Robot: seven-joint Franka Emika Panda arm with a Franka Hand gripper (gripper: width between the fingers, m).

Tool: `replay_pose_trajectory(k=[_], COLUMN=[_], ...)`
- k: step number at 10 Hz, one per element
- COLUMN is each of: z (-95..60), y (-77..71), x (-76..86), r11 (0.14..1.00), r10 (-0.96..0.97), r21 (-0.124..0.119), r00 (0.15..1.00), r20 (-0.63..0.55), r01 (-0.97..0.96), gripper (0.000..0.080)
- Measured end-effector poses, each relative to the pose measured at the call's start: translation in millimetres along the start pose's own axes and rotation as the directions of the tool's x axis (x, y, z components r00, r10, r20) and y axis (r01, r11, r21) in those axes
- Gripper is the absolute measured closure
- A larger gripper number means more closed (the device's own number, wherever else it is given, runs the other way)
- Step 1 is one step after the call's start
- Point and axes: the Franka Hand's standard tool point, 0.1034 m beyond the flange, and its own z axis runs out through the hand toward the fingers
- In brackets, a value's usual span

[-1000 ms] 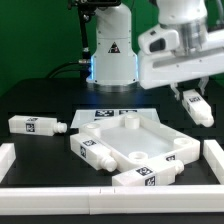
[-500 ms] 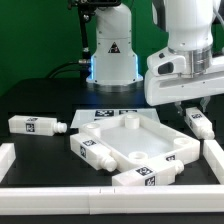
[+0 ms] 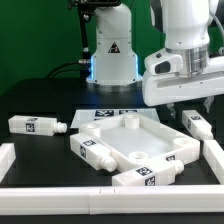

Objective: Assemble desk

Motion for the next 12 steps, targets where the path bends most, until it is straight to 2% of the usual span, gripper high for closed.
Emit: replay_pose_trajectory(k=[1,3,4,5,9,11,12], z=[-19.5,-61.2,-81.4,-88.1,-84.1,-89.7,-92.1], y=[6.3,21.4,27.3,23.6,26.2,43.2,54.8], x=[4.9,19.7,36.1,47.4,45.3,80.7,93.2], r11=[1.0,0.999,0.998,0.998,0.998,0.992,0.985], r10=[0.004,0.009,0.014,-0.01,-0.002,0.116,0.163], r21=[0.009,0.046,0.062,0.06,0.059,0.053,0.05], r00=[1.0,0.999,0.998,0.999,0.999,0.993,0.987], r20=[0.008,0.052,0.054,0.037,0.042,0.01,-0.012], r01=[-0.004,-0.012,-0.017,0.008,0.0,-0.117,-0.162], gripper=[0.0176,0.0158,0.0151,0.0151,0.0151,0.0151,0.0151])
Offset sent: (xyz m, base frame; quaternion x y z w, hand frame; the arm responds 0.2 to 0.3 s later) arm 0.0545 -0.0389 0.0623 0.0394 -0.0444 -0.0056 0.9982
